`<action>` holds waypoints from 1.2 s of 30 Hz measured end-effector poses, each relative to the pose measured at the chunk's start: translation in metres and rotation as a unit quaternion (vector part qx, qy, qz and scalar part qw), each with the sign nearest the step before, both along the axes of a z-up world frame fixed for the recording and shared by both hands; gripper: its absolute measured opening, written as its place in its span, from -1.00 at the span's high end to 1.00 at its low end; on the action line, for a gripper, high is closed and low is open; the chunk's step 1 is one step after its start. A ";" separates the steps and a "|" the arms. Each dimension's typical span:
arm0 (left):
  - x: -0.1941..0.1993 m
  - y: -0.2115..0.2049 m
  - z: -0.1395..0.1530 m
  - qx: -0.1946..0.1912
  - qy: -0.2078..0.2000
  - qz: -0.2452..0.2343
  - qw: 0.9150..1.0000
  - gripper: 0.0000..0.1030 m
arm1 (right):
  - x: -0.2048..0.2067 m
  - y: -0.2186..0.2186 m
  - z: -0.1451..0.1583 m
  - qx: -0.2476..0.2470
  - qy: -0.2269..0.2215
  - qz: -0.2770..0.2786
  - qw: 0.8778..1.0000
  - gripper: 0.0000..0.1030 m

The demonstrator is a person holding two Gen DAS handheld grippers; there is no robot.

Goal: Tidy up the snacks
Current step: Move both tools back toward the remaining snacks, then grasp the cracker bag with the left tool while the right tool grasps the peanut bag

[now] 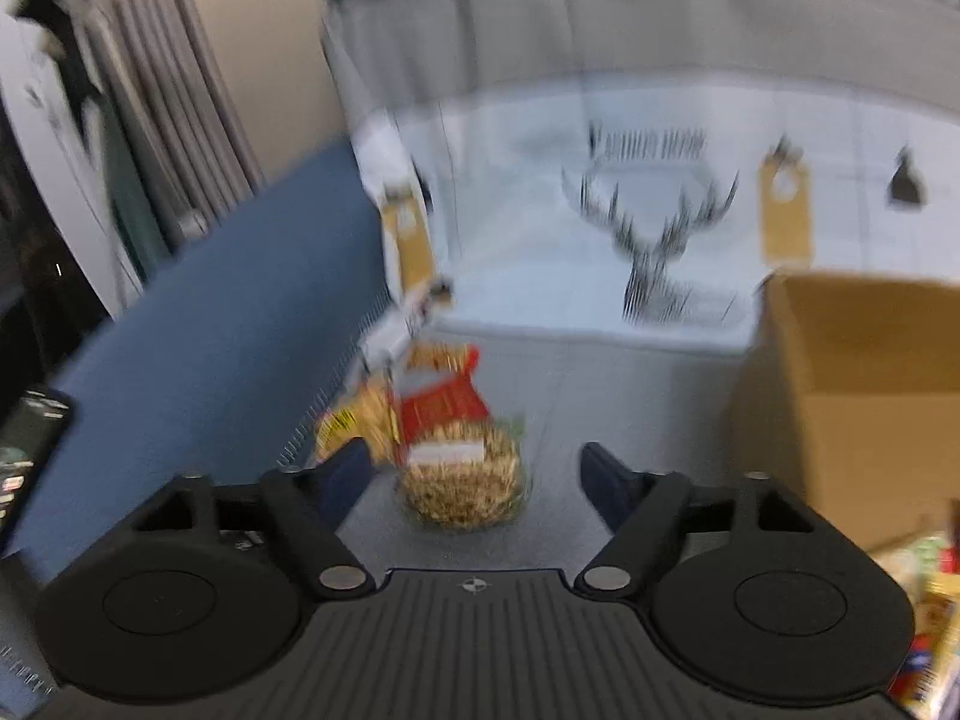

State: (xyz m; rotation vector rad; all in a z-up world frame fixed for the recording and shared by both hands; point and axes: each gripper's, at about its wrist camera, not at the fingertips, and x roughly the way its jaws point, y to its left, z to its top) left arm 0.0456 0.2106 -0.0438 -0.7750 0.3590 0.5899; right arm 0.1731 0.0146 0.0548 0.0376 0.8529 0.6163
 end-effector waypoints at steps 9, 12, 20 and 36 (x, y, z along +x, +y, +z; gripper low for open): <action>0.023 0.005 -0.018 -0.008 0.034 0.042 0.999 0.20 | 0.064 0.080 -0.074 -0.080 0.120 0.047 0.988 -0.90; 0.031 0.005 -0.022 -0.003 0.034 0.042 0.999 0.20 | 0.075 0.095 -0.083 -0.097 0.131 0.045 0.985 -0.90; 0.051 0.006 -0.026 0.022 0.062 0.018 0.998 0.36 | 0.090 0.099 -0.092 -0.100 0.180 0.033 0.978 -0.70; 0.031 -0.001 -0.002 0.021 0.089 -0.091 0.992 0.99 | 0.022 0.007 -0.001 -0.062 0.124 0.000 0.990 -0.61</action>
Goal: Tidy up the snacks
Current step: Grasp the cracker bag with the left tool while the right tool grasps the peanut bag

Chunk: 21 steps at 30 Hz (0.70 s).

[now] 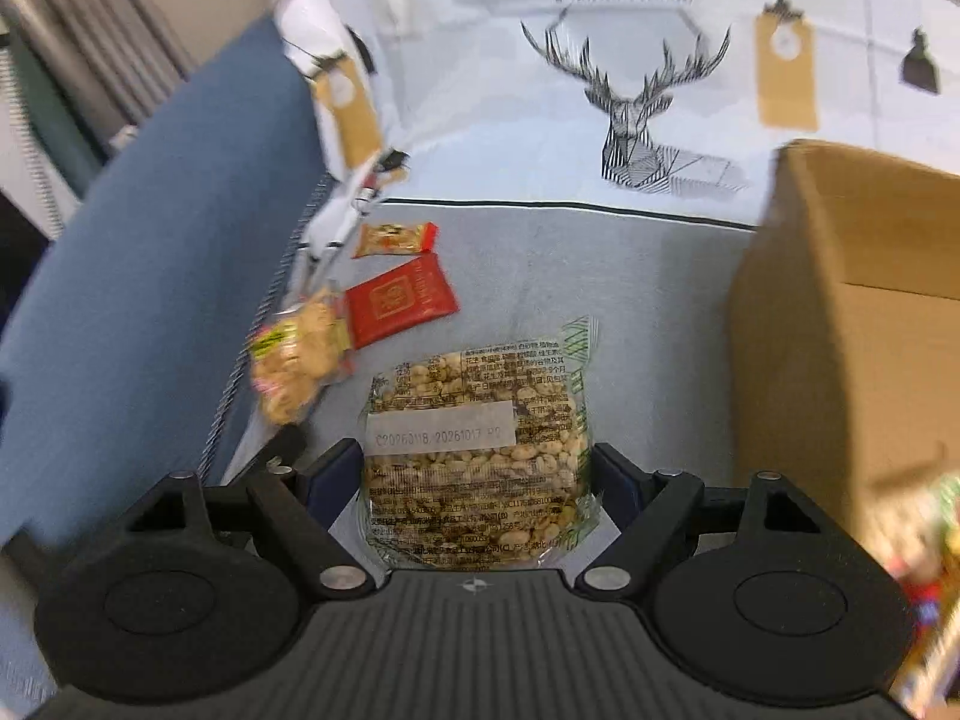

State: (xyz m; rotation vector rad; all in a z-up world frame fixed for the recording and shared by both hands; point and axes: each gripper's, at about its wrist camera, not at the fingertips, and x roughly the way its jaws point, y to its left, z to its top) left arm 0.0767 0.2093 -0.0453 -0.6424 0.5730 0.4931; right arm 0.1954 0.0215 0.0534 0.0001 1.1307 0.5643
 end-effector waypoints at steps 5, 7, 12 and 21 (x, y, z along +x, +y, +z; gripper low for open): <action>-0.026 0.002 0.010 -0.070 0.028 -0.052 0.996 0.99 | -0.066 -0.034 0.032 0.020 -0.046 0.038 0.998 -0.61; -0.038 0.001 0.018 -0.114 0.049 -0.072 0.990 0.99 | -0.092 -0.044 0.037 0.027 -0.064 0.050 0.996 -0.61; -0.070 -0.009 0.034 -0.140 0.141 -0.123 0.972 0.93 | -0.153 -0.050 0.030 0.028 -0.110 0.095 0.989 -0.61; -0.090 -0.019 0.045 -0.089 0.111 -0.193 0.971 -0.21 | -0.201 -0.054 -0.040 0.011 -0.093 0.095 0.991 -0.61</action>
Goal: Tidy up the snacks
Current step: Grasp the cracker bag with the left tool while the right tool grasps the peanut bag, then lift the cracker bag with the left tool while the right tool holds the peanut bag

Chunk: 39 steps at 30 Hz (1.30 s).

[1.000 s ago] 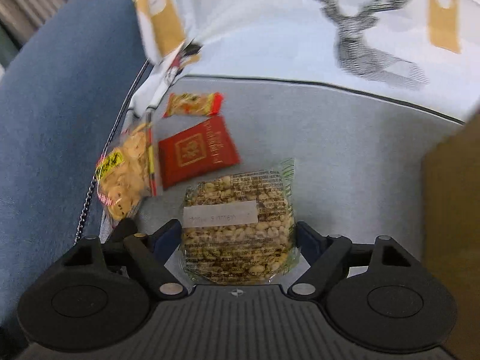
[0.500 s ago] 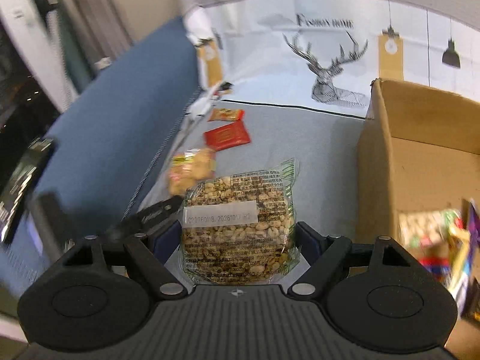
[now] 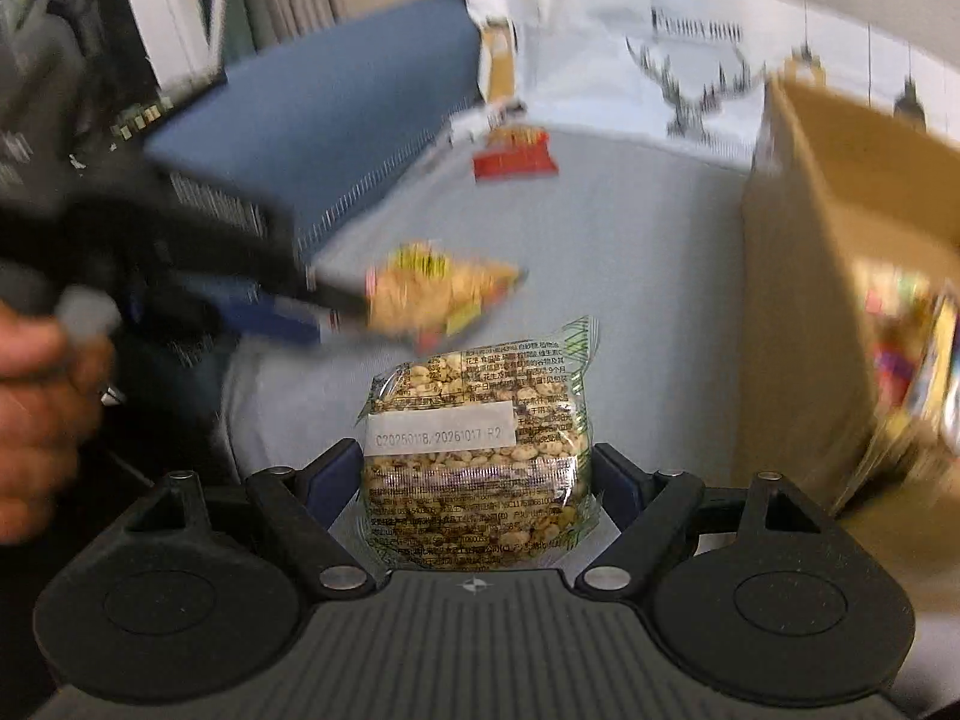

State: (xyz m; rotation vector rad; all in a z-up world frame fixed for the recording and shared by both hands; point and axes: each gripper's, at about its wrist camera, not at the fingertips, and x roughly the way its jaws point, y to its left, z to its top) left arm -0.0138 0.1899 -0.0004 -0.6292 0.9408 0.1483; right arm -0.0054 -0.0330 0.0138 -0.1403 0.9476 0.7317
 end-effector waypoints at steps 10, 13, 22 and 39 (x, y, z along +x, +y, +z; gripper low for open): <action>0.041 0.011 -0.030 -0.029 0.015 0.025 0.999 -0.75 | 0.006 -0.003 -0.028 -0.028 0.020 -0.015 0.999 -0.63; 0.048 0.012 -0.037 -0.035 0.025 0.029 0.999 -0.75 | 0.008 -0.001 -0.036 -0.032 0.025 -0.015 0.999 -0.68; 0.053 0.006 -0.039 -0.017 0.019 0.025 0.999 -0.90 | 0.013 0.002 -0.039 -0.039 0.023 -0.004 0.999 -0.79; 0.058 -0.016 -0.033 0.046 0.017 -0.023 0.999 -0.90 | 0.015 0.000 -0.037 -0.034 0.028 -0.002 0.999 -0.79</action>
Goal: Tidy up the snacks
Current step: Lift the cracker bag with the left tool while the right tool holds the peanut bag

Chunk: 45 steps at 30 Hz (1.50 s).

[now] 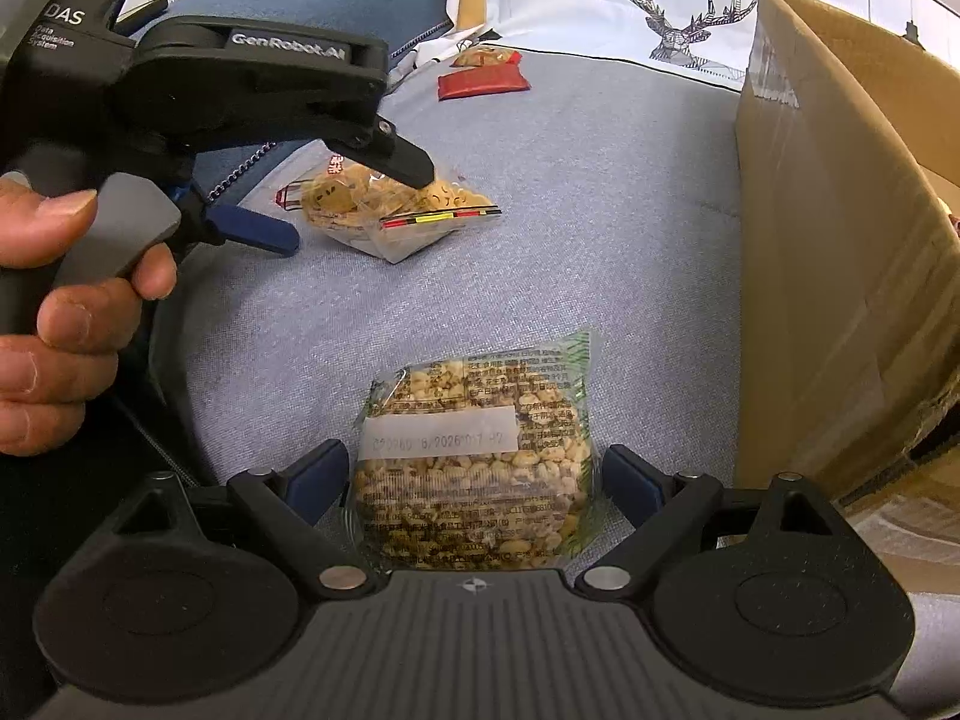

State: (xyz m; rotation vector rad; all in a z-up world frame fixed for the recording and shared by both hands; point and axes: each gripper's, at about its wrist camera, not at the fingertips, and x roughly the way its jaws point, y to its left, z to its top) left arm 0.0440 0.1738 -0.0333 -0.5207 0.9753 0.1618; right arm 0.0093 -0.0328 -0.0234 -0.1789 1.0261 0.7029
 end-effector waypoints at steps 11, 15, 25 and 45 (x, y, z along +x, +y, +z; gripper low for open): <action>0.011 -0.025 -0.006 0.066 -0.007 -0.029 0.997 -0.90 | -0.002 0.001 -0.001 -0.006 -0.006 0.008 1.000 -0.81; 0.010 -0.024 -0.006 0.067 -0.011 -0.020 0.997 -0.90 | -0.003 0.003 -0.002 -0.009 -0.009 0.010 1.000 -0.82; 0.012 -0.028 -0.007 0.081 -0.003 -0.028 0.996 -0.90 | -0.008 0.005 -0.002 -0.017 -0.020 0.019 0.999 -0.82; 0.004 -0.039 0.004 0.101 -0.032 -0.053 0.993 -0.37 | -0.015 0.003 0.002 -0.011 -0.053 0.017 0.998 -0.63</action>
